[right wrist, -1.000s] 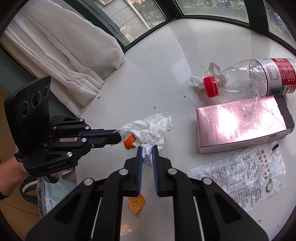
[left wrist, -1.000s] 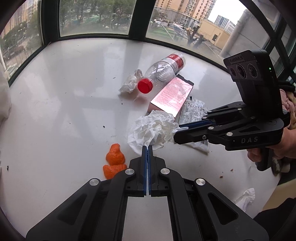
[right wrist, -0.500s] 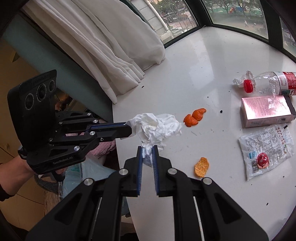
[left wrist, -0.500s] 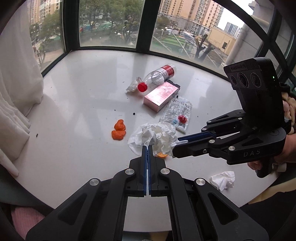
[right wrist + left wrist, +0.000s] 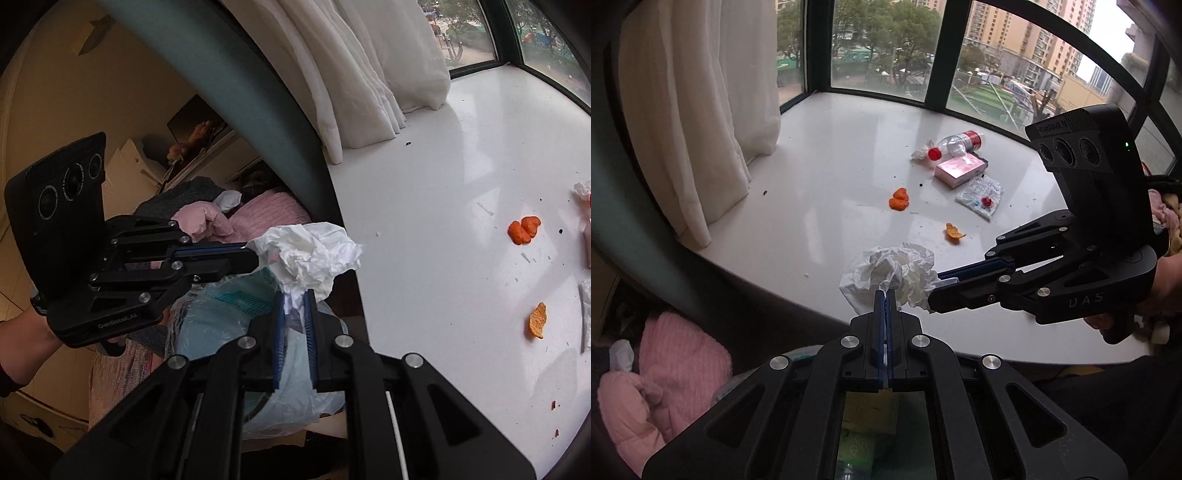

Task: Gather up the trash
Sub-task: 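Carry the tissue with the right gripper and release it into the bin, then move the right gripper back over the table to the clear plastic cup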

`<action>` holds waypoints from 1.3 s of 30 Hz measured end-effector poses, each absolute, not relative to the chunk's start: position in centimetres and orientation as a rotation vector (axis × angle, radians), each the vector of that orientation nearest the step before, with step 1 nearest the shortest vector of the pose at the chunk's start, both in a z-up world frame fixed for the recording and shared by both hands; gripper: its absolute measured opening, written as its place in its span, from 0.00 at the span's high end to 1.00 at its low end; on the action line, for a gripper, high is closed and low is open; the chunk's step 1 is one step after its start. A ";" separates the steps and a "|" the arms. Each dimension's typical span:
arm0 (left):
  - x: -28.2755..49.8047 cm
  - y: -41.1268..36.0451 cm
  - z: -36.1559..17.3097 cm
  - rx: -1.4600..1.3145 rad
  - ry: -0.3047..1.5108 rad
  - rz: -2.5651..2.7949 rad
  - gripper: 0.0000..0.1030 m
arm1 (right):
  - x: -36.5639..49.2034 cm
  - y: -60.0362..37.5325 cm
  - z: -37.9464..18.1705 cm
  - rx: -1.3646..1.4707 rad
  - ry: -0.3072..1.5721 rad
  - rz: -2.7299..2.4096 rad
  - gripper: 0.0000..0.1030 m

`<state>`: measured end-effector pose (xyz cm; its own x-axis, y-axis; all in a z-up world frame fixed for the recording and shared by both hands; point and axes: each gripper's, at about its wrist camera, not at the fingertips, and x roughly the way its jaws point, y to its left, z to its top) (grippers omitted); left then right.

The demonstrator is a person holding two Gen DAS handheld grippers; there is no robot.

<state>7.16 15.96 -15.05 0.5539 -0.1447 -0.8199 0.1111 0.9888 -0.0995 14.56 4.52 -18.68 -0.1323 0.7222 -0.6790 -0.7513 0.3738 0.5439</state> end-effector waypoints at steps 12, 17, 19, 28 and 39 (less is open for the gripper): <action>-3.3 19.3 -17.4 -0.135 1.034 -0.038 1.00 | 5.3 11.7 -20.7 -0.208 1.217 1.398 0.88; -5.5 20.1 -19.0 -0.150 1.062 -0.030 1.00 | 3.5 12.7 -21.6 -0.240 1.233 1.373 0.88; -5.9 20.4 -19.4 -0.153 1.066 -0.031 1.00 | 2.9 12.7 -21.7 -0.249 1.224 1.361 0.88; -6.4 21.2 -19.9 -0.131 1.060 -0.039 0.87 | 2.3 11.8 -21.8 -0.271 1.183 1.283 0.42; -6.0 21.7 -19.1 -0.107 1.007 0.018 0.06 | 3.9 9.9 -19.9 -0.244 1.058 1.192 0.07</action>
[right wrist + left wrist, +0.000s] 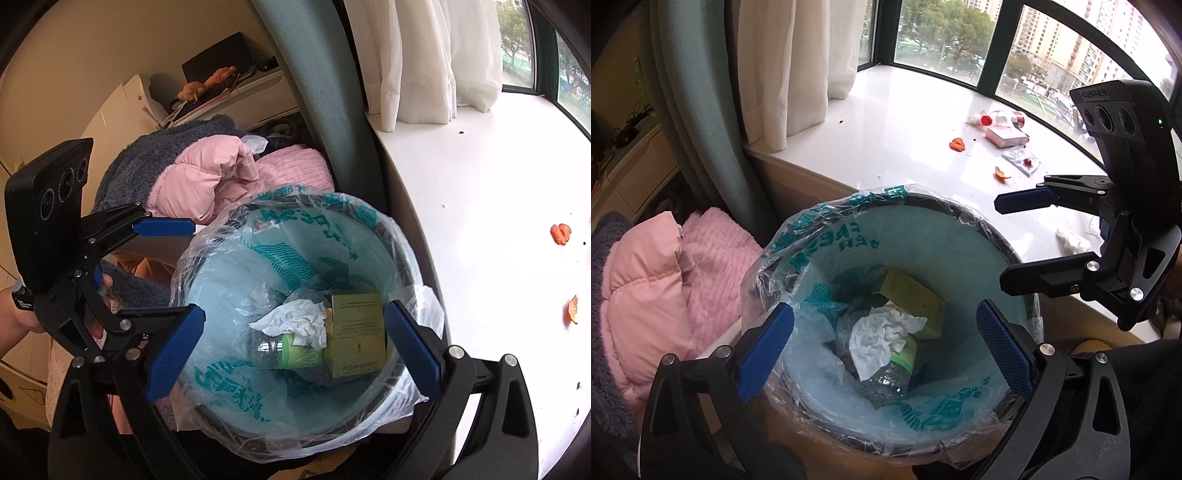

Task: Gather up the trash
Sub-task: 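Move the right gripper back over the table to the clear plastic cup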

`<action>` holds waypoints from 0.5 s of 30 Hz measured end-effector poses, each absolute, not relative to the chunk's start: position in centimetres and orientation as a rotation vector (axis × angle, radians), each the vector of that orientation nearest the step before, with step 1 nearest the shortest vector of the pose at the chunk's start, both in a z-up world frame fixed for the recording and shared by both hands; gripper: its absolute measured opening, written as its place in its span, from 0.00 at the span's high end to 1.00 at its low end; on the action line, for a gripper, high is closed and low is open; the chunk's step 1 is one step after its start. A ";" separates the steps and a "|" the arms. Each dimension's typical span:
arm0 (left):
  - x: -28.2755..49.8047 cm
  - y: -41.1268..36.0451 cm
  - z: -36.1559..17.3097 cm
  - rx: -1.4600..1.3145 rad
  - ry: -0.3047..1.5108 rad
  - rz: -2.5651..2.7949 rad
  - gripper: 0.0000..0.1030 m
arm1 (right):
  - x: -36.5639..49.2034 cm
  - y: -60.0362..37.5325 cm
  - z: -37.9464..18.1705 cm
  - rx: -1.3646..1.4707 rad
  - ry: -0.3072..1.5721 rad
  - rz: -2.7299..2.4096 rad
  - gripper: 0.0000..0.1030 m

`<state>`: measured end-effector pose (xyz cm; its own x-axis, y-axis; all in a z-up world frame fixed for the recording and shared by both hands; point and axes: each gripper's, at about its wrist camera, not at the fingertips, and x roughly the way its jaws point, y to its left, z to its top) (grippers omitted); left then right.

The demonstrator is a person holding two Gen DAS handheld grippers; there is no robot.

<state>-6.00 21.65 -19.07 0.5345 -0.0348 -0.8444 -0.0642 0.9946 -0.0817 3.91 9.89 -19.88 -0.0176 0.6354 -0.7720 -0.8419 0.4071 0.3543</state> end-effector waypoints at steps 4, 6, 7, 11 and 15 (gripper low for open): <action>-5.3 21.3 -18.2 -0.097 0.987 0.025 0.06 | 5.3 8.5 -19.0 -0.200 1.036 1.151 0.07; -4.8 21.1 -17.7 -0.085 0.975 0.029 0.06 | 6.1 7.6 -18.5 -0.180 1.029 1.125 0.07; -4.5 21.0 -17.3 -0.084 0.967 0.027 0.06 | 6.5 7.1 -18.3 -0.170 1.026 1.113 0.07; -3.3 20.1 -15.7 -0.084 0.930 0.007 0.06 | 8.1 4.7 -17.3 -0.131 1.004 1.060 0.07; -1.3 18.6 -14.4 -0.049 0.904 -0.033 0.06 | 10.0 2.1 -16.7 -0.111 0.988 0.999 0.07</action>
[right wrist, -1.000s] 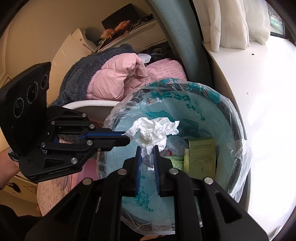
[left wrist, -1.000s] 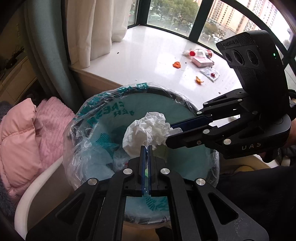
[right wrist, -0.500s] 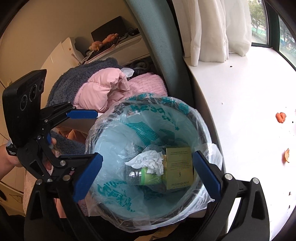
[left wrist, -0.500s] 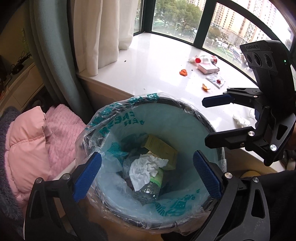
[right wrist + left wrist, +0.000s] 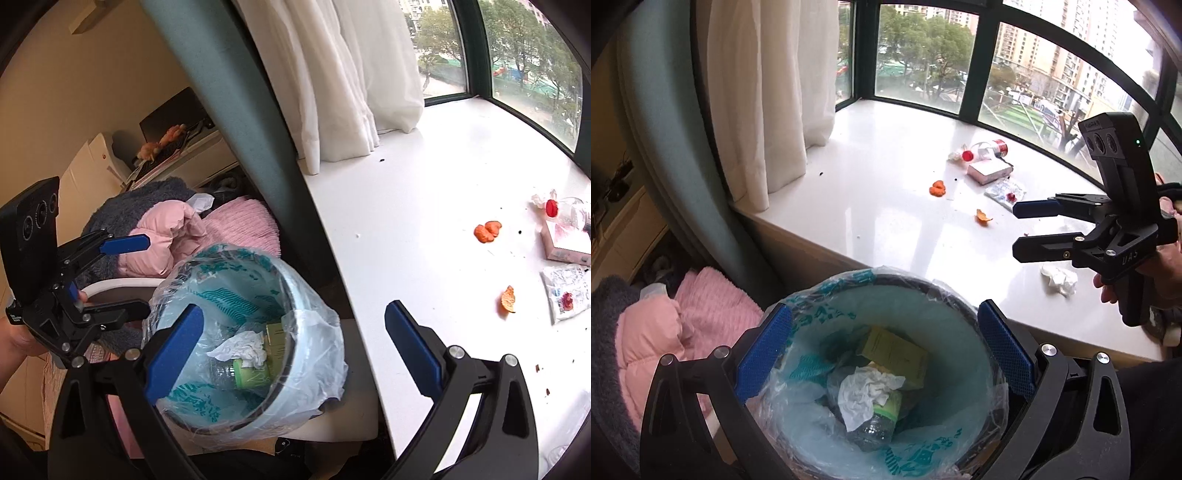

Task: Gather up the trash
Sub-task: 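Move the right gripper back over the table to the clear plastic cup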

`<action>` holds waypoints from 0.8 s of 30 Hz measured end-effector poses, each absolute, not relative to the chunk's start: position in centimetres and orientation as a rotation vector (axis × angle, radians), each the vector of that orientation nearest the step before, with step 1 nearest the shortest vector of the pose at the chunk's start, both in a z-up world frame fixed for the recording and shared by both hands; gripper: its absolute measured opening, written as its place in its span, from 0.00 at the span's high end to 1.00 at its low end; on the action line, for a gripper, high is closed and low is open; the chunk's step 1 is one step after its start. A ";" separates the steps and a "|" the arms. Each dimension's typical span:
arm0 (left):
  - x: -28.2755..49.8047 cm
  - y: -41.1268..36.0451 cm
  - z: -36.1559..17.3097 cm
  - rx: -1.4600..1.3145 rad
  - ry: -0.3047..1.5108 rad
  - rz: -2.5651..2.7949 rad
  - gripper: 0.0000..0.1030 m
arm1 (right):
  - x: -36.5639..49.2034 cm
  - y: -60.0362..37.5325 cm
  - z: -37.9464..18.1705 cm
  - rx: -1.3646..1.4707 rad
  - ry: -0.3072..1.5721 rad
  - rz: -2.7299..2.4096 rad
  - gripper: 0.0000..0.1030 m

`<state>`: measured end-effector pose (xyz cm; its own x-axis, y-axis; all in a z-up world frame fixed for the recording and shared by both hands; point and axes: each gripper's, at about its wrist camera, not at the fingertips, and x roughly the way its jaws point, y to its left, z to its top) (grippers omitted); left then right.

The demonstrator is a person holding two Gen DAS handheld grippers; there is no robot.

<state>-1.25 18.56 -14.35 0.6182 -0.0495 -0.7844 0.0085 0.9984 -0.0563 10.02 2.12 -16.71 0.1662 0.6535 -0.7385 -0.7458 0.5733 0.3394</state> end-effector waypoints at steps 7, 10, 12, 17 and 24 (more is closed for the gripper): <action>3.1 15.1 -14.0 -0.001 0.902 -0.124 0.06 | 13.3 -3.6 -15.7 -0.074 0.966 0.872 0.07; 5.0 13.2 -14.0 0.022 0.903 -0.174 0.06 | 14.5 -6.8 -15.3 -0.057 0.961 0.809 0.07; 6.2 11.7 -14.0 0.040 0.904 -0.214 0.06 | 15.2 -9.0 -15.2 -0.046 0.959 0.761 0.07; 9.2 7.6 -14.3 0.096 0.909 -0.320 0.06 | 16.3 -14.4 -15.4 -0.012 0.962 0.642 0.07; 13.3 1.8 -14.4 0.173 0.909 -0.459 0.06 | 17.1 -21.1 -15.6 0.024 0.970 0.484 0.07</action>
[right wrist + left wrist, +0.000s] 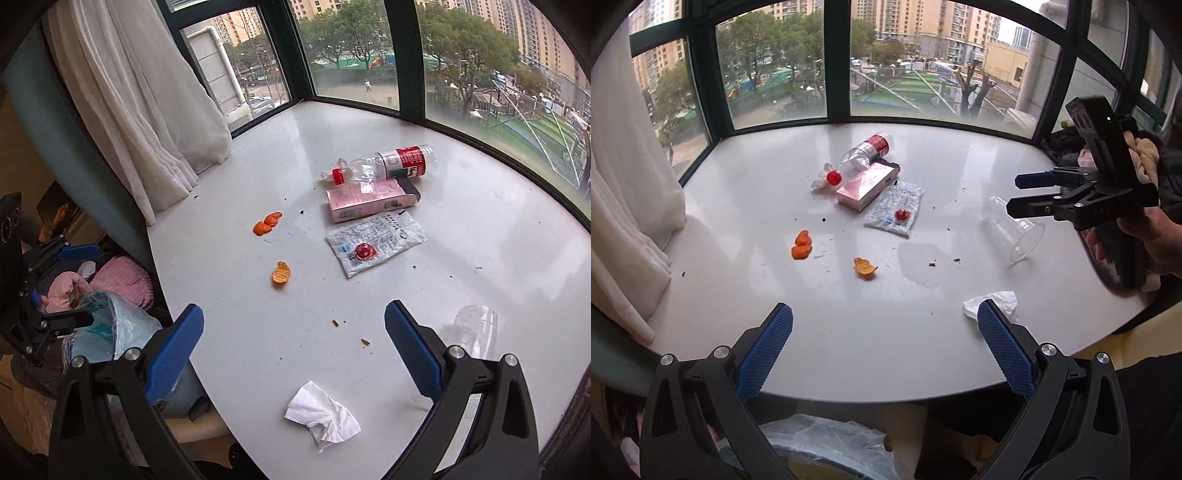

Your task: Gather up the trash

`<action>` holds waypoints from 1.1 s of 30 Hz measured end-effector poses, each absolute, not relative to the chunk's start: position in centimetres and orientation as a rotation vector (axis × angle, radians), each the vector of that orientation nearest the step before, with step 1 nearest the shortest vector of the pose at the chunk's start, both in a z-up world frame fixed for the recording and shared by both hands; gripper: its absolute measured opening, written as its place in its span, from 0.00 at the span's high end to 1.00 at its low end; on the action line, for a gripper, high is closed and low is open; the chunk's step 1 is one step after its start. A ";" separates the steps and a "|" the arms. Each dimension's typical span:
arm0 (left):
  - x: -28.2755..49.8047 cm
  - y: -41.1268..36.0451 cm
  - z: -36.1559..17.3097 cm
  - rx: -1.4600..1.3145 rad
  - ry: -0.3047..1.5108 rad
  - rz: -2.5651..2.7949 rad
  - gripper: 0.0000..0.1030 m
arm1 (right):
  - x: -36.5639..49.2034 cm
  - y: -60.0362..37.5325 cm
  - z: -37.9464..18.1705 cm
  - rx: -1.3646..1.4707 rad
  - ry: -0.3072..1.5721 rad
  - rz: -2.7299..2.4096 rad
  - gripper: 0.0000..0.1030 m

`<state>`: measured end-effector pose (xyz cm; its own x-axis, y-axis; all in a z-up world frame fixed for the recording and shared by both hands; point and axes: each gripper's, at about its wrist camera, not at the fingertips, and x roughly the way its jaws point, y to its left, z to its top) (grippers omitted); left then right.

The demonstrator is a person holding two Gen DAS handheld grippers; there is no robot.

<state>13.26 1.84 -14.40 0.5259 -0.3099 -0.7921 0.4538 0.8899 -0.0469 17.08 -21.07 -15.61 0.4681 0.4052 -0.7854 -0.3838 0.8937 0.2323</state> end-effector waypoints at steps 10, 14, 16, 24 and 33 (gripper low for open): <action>17.6 -5.7 -14.8 0.253 0.895 -0.618 0.06 | 18.0 -29.0 -17.5 0.086 1.034 0.290 0.07; 18.7 -8.2 -15.7 0.281 0.898 -0.664 0.06 | 18.6 -31.2 -18.9 0.103 1.076 0.237 0.07; 19.4 -9.3 -16.3 0.286 0.907 -0.684 0.06 | 18.9 -32.0 -19.6 0.116 1.094 0.218 0.07; 21.3 -12.3 -18.5 0.301 0.944 -0.719 0.06 | 20.9 -33.9 -23.5 0.185 1.200 0.169 0.07; 24.1 -13.8 -21.0 0.306 0.971 -0.735 0.06 | 23.2 -34.3 -26.4 0.226 1.265 0.151 0.07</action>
<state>24.08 -13.82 -21.03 0.3505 -0.4265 -0.8338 0.6869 0.7223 -0.0807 23.23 -34.33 -26.39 0.2952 0.2364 -0.9257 0.0116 0.9679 0.2509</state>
